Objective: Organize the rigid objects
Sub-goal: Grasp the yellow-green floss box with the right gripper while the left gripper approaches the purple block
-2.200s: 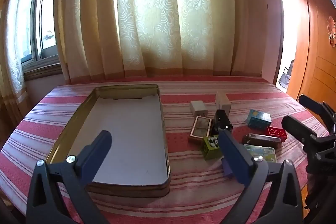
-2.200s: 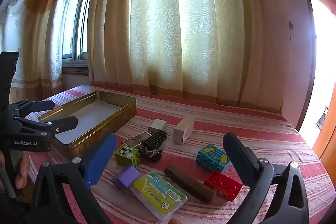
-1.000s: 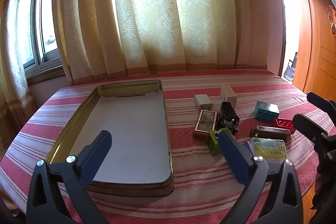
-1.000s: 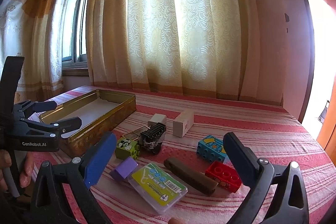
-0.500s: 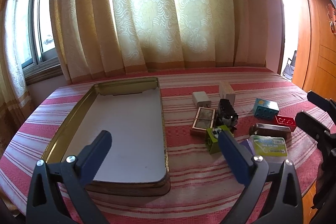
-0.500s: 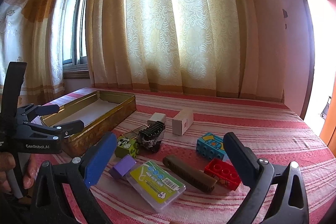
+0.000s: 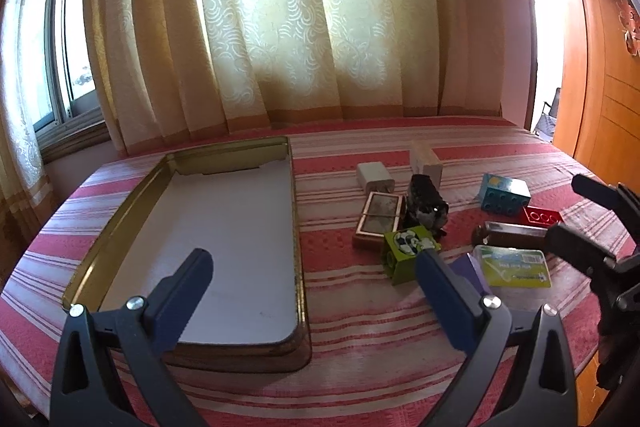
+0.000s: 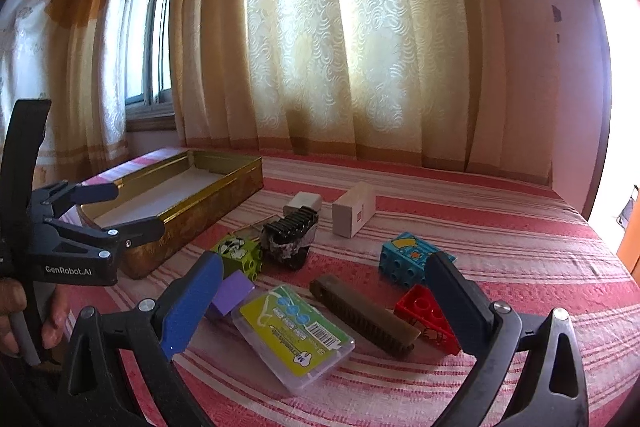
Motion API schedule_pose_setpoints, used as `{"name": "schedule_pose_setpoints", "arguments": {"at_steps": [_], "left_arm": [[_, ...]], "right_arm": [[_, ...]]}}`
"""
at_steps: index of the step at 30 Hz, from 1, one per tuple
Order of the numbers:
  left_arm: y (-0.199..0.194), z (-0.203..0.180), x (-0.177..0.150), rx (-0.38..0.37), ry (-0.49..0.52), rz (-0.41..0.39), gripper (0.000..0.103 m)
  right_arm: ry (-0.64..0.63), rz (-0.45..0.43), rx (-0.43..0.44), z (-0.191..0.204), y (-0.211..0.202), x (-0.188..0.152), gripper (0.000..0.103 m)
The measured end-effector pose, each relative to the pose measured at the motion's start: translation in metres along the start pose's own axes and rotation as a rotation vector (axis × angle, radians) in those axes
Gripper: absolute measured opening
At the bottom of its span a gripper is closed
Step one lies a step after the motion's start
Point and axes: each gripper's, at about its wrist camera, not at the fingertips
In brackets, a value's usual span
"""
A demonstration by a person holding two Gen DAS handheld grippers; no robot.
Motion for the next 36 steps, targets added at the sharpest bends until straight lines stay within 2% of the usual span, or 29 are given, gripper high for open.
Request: {"name": "schedule_pose_setpoints", "arguments": {"at_steps": [3, 6, 8, 9, 14, 16, 20, 24, 33, 36], "left_arm": [[0.001, -0.002, -0.001, -0.015, 0.003, 0.004, 0.103], [0.001, -0.008, -0.002, -0.028, 0.013, 0.006, 0.103], [0.001, -0.011, -0.003, -0.039, 0.022, 0.008, 0.103], [0.000, -0.013, -0.004, -0.045, 0.026, 0.010, 0.103], [0.002, -0.026, -0.005, -0.084, 0.054, 0.018, 0.103], [0.002, -0.031, -0.006, -0.101, 0.062, 0.026, 0.103], [0.006, -0.036, -0.008, -0.124, 0.075, 0.046, 0.103], [0.009, -0.041, -0.008, -0.131, 0.093, 0.063, 0.103], [0.011, -0.041, -0.008, -0.136, 0.100, 0.079, 0.103], [0.012, -0.044, -0.009, -0.140, 0.115, 0.081, 0.103]], "right_arm": [[-0.032, 0.024, 0.024, 0.004, 0.004, -0.002, 0.101], [-0.047, 0.060, 0.062, 0.007, 0.011, -0.004, 0.088], [-0.053, 0.094, 0.101, 0.008, 0.017, -0.008, 0.076], [-0.062, 0.116, 0.115, 0.009, 0.021, -0.010, 0.074], [-0.088, 0.204, 0.158, 0.011, 0.031, -0.018, 0.073], [-0.106, 0.270, 0.154, 0.013, 0.038, -0.021, 0.073], [-0.077, 0.337, 0.184, 0.009, 0.048, -0.025, 0.072], [-0.049, 0.354, 0.195, 0.005, 0.051, -0.024, 0.072], [-0.075, 0.380, 0.202, 0.008, 0.053, -0.025, 0.072], [-0.102, 0.437, 0.193, 0.010, 0.061, -0.029, 0.067]]}}
Point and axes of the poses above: each gripper's, at about its wrist camera, not at the fingertips, and y roughly the way its jaws point, z to its left, x to its top, and after that the axes turned 6 degrees about -z, right-handed
